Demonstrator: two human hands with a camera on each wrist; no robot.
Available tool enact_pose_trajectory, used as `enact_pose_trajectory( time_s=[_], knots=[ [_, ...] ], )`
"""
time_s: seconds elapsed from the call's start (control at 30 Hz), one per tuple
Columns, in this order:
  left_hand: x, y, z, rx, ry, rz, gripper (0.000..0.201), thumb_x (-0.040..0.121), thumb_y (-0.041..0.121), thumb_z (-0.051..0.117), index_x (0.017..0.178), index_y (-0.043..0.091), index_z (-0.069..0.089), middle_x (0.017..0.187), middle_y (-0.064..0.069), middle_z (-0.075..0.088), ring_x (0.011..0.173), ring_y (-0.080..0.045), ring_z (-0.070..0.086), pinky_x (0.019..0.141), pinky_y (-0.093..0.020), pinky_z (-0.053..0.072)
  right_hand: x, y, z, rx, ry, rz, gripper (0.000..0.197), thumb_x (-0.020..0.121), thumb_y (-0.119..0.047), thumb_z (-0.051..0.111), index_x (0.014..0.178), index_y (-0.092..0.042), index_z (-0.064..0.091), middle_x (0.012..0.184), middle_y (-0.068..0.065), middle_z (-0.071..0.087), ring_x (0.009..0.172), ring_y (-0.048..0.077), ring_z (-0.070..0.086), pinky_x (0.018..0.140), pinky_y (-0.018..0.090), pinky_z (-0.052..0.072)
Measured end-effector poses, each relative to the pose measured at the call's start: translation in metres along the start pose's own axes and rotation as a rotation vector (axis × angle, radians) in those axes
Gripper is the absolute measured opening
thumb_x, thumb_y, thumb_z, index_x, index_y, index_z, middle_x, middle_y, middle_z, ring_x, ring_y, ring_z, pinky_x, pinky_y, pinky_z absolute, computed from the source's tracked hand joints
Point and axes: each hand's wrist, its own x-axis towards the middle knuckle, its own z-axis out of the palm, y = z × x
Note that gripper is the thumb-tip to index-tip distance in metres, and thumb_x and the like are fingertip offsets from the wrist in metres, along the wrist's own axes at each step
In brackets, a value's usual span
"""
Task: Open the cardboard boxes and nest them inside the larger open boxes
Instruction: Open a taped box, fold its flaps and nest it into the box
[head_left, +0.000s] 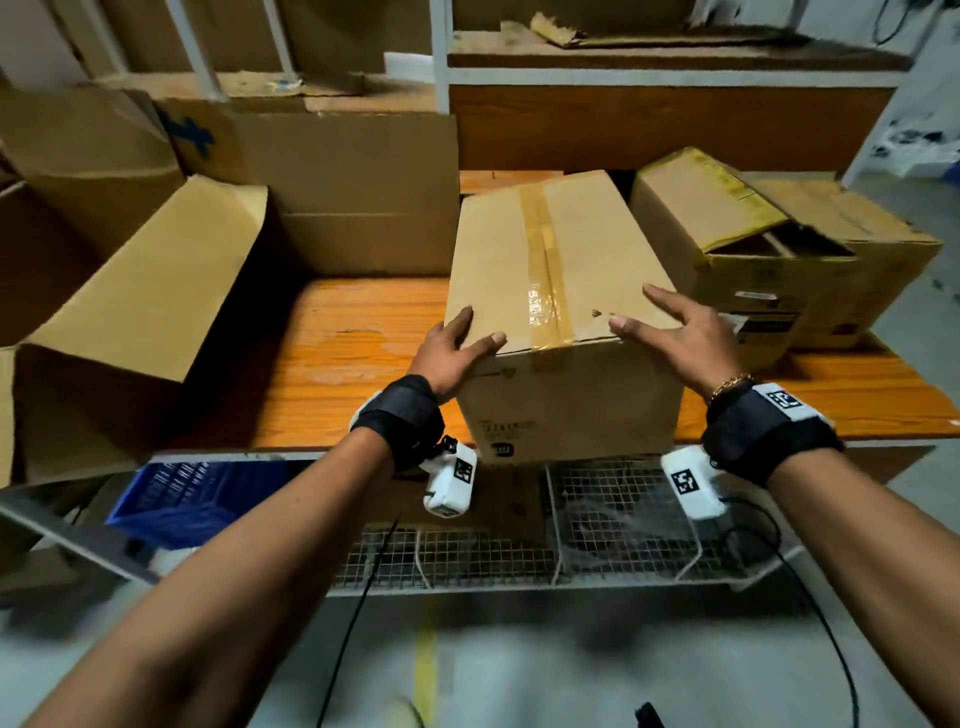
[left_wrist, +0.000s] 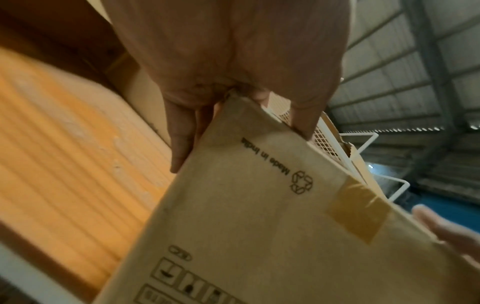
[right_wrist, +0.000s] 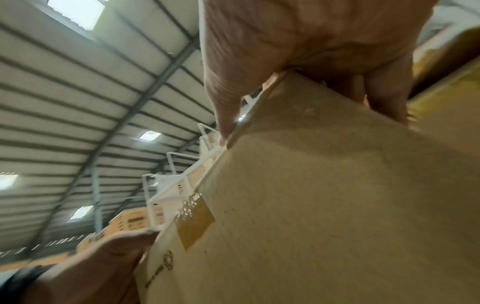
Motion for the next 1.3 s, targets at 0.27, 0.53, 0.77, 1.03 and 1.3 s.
enact_pose_trajectory(
  time_s=[0.27, 0.53, 0.77, 1.03, 1.3],
  knots=[
    [-0.005, -0.066, -0.002, -0.15, -0.067, -0.179, 0.113, 0.066, 0.091, 0.031, 0.156, 0.023, 0.015, 0.162, -0.002, 0.018, 0.148, -0.024, 0.018, 0.12, -0.044, 0.018, -0.005, -0.129, 0.018, -0.711, -0.06, -0.388, 0.097, 0.067, -0.094, 0.041, 0.149, -0.045, 0.027, 0.157, -0.001, 0.034, 0.13, 0.034, 0.046, 0.094, 0.046, 0.043],
    [-0.059, -0.001, -0.079, -0.426, 0.104, -0.145, 0.056, 0.098, 0.062, 0.01, 0.127, 0.036, 0.05, 0.128, 0.007, 0.057, 0.095, -0.004, 0.058, 0.067, -0.021, 0.055, -0.057, -0.194, 0.131, -0.645, -0.225, -0.709, 0.072, 0.085, -0.064, 0.046, 0.148, -0.03, 0.037, 0.151, -0.002, 0.043, 0.135, 0.021, 0.043, 0.104, 0.04, 0.034],
    [-0.047, -0.001, -0.095, 0.206, 0.07, 0.164, 0.058, 0.096, 0.056, 0.037, 0.15, 0.036, 0.032, 0.153, 0.003, 0.04, 0.139, -0.02, 0.039, 0.114, -0.037, 0.032, -0.037, -0.158, 0.117, -0.502, -0.238, -0.476, 0.077, 0.083, -0.075, 0.045, 0.148, -0.034, 0.035, 0.159, -0.004, 0.029, 0.145, 0.02, 0.027, 0.114, 0.043, 0.021],
    [-0.033, 0.026, -0.085, 0.312, 0.118, 0.03, 0.058, 0.097, 0.046, 0.037, 0.152, 0.034, 0.027, 0.153, 0.002, 0.04, 0.137, -0.028, 0.041, 0.109, -0.032, 0.033, -0.035, -0.069, 0.074, 0.045, -0.127, -0.039, 0.102, 0.065, -0.071, 0.072, 0.151, -0.036, 0.03, 0.156, -0.001, 0.031, 0.139, 0.023, 0.036, 0.111, 0.048, 0.037],
    [-0.038, 0.02, -0.083, 0.002, 0.12, 0.011, 0.091, 0.074, 0.071, 0.062, 0.151, 0.034, 0.03, 0.151, 0.009, 0.042, 0.129, -0.021, 0.051, 0.102, -0.048, 0.046, -0.038, -0.086, 0.054, 0.299, -0.113, -0.099, 0.088, 0.068, -0.053, 0.082, 0.145, -0.03, 0.046, 0.146, -0.005, 0.047, 0.127, 0.009, 0.043, 0.107, 0.033, 0.04]
  ],
)
